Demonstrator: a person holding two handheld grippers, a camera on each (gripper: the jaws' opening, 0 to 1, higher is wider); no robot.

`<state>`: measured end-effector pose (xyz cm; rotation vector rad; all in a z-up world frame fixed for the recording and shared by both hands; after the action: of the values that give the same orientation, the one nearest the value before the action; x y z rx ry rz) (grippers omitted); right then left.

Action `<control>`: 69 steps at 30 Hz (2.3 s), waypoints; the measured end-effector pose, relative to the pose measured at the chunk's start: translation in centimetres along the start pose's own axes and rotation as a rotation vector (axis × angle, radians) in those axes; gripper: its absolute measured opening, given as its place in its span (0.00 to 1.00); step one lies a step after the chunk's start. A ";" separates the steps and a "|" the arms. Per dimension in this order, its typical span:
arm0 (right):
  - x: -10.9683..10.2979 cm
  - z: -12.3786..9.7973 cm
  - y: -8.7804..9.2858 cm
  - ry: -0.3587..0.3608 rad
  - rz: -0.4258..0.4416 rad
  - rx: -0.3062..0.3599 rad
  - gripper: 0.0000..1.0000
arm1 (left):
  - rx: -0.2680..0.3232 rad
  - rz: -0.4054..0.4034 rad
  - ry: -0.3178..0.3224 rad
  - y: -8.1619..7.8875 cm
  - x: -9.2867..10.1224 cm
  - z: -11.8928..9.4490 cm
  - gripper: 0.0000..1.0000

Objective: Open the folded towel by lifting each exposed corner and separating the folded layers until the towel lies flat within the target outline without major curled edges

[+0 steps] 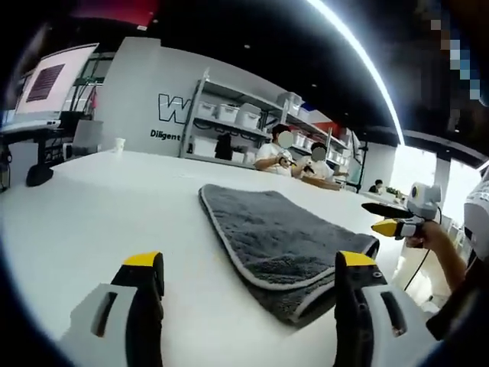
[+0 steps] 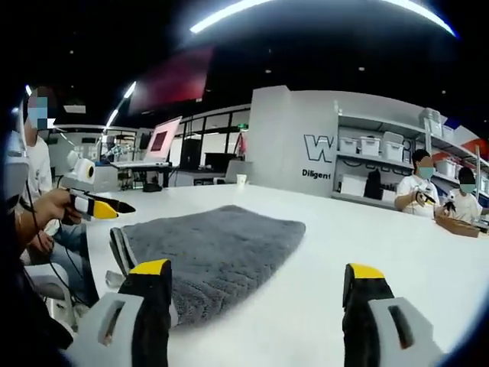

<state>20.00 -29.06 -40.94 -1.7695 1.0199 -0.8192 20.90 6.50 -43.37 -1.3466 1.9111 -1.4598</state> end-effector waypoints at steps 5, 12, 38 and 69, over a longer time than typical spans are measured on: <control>-0.1 0.1 -0.3 -0.003 -0.016 0.003 1.00 | -0.014 0.001 0.012 0.1 0.3 0.3 0.91; -0.1 0.1 -0.4 -0.009 -0.015 0.001 0.98 | -0.016 -0.003 0.019 0.1 0.5 0.5 0.91; 0.3 0.3 -0.6 -0.028 -0.015 0.023 0.88 | -0.039 -0.079 0.057 0.6 1.3 1.2 0.80; -0.2 5.2 -5.3 -0.122 -0.120 0.032 0.81 | 0.020 -0.087 0.086 -0.2 2.5 2.7 0.27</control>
<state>25.85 -25.61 -37.98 -1.8438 0.8235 -0.7861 21.93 2.97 -43.62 -1.3956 1.9068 -1.5983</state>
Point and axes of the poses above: the point that each gripper's makers call its tool centre point, and the gripper's own axes: z roughly forward along the fingers, x roughly to its right, y roughly out of its underside, the point moved 7 cm from there along -z, roughly backward along the fingers, and after that the axes turned 14 degrees about -x, right-handed, at the moved point
